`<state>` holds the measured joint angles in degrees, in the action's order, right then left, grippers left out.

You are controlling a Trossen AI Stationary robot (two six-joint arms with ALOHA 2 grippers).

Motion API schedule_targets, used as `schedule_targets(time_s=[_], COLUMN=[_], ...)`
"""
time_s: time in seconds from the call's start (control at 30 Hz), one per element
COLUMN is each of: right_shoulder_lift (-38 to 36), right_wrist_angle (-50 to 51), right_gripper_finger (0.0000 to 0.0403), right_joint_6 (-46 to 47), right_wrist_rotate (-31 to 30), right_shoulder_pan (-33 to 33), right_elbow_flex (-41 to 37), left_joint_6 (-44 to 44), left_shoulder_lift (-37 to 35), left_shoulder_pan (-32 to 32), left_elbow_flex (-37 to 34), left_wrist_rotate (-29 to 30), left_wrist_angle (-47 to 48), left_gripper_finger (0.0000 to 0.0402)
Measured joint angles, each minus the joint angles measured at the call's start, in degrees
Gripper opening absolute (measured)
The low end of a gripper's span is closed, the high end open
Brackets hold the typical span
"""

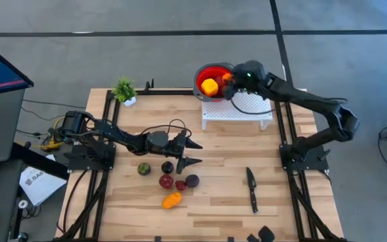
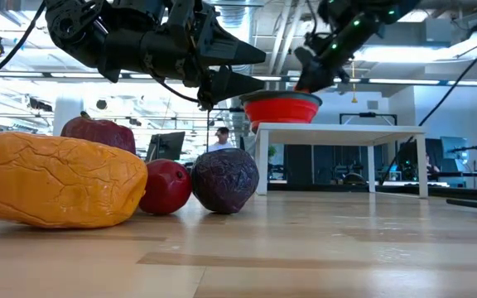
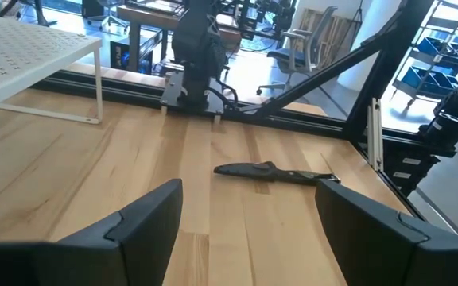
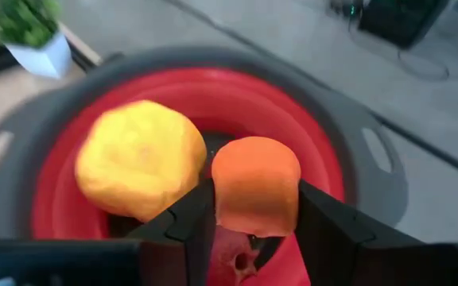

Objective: Pick & Place Fruit
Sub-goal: Put the orange into the strainer bowl, then put the plum into the red strainer bowl

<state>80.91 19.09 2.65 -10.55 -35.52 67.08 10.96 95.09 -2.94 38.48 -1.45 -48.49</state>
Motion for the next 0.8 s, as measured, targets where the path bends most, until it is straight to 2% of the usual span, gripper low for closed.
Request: schedule_targets(time_s=[0.2, 0.43, 0.6, 0.8], right_shoulder_lift=[4.72, 5.30, 3.71, -1.04], right_wrist_angle=[6.20, 9.01, 9.58, 11.53], right_gripper_finger=[0.0167, 0.0209, 0.0227, 0.0218], right_joint_6=[0.50, 1.52, 1.47, 0.85], right_wrist_rotate=[0.07, -1.44, -3.35, -6.46], right_shoulder_pan=[-0.31, -0.29, -0.16, 2.69], right_elbow_flex=[5.44, 6.81, 6.81, 6.79], left_joint_6=[0.00, 0.00, 0.01, 0.00], left_shoulder_lift=[0.00, 0.00, 0.00, 0.00], left_shoulder_pan=[0.00, -0.22, -0.22, -0.22], left_elbow_flex=[-0.02, 0.00, 0.00, -0.02], left_wrist_rotate=[0.00, -0.02, -0.01, -0.02], left_wrist_angle=[0.02, 0.02, 0.02, 0.02], left_gripper_finger=[0.0282, 0.0282, 0.0282, 0.0282])
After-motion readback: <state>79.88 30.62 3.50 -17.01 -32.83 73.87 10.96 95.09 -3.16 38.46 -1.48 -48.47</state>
